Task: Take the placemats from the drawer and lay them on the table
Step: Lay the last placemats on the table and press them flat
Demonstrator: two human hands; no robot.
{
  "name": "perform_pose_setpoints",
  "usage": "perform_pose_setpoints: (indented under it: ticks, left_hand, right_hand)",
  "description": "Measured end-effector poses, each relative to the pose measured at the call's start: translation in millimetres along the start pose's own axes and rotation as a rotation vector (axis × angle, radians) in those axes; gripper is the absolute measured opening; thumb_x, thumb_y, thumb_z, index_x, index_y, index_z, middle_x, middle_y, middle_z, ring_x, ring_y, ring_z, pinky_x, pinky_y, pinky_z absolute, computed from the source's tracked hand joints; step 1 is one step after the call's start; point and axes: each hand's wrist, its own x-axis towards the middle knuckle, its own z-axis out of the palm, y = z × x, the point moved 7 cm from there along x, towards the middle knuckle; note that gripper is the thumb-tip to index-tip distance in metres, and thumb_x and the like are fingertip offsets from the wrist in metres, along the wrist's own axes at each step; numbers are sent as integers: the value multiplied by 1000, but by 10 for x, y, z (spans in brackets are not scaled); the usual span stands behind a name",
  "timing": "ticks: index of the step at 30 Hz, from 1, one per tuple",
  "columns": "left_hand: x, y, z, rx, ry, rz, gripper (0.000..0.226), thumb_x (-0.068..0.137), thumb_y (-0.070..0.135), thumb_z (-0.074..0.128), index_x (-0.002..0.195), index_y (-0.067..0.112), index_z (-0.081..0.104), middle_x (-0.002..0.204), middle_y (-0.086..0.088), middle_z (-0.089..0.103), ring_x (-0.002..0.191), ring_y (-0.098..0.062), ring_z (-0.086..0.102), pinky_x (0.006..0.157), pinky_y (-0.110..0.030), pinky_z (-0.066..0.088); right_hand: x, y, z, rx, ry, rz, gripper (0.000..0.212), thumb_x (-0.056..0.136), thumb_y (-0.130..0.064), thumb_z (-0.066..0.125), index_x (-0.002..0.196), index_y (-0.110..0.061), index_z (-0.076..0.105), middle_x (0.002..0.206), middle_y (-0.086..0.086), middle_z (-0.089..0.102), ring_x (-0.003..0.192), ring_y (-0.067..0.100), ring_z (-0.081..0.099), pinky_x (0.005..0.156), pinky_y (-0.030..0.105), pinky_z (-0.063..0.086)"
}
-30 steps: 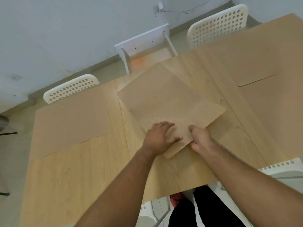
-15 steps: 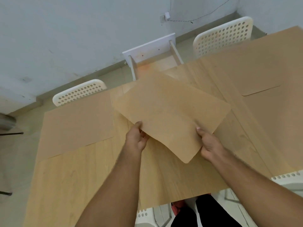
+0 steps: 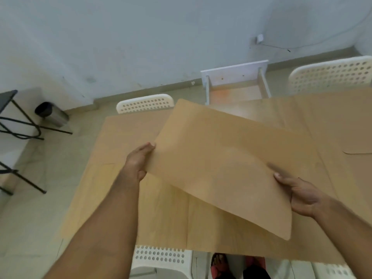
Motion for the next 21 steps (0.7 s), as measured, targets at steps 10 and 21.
perform_pose_setpoints:
  ticks: [10,21]
  left_hand:
    - [-621,-380,-1052,249,53,-68,40,75,37,84,106,14,74,102,-8,77,94,-30,72,85,-46,59]
    - [-1454,-965,-2571,198,450,56,37,80,37,82,104,10,74,102,-10,74,89,-26,69,78,-38,58]
  right_hand:
    - [70,52,789,-273,-221,104,34,81,-17,62,114,-20,71,88,8,77,69,19,74,59,34,61]
    - [168,847,1593,-594,-263,90,16,95,-13,61,109,-9,70,84,7,77,67,18,74,59,31,61]
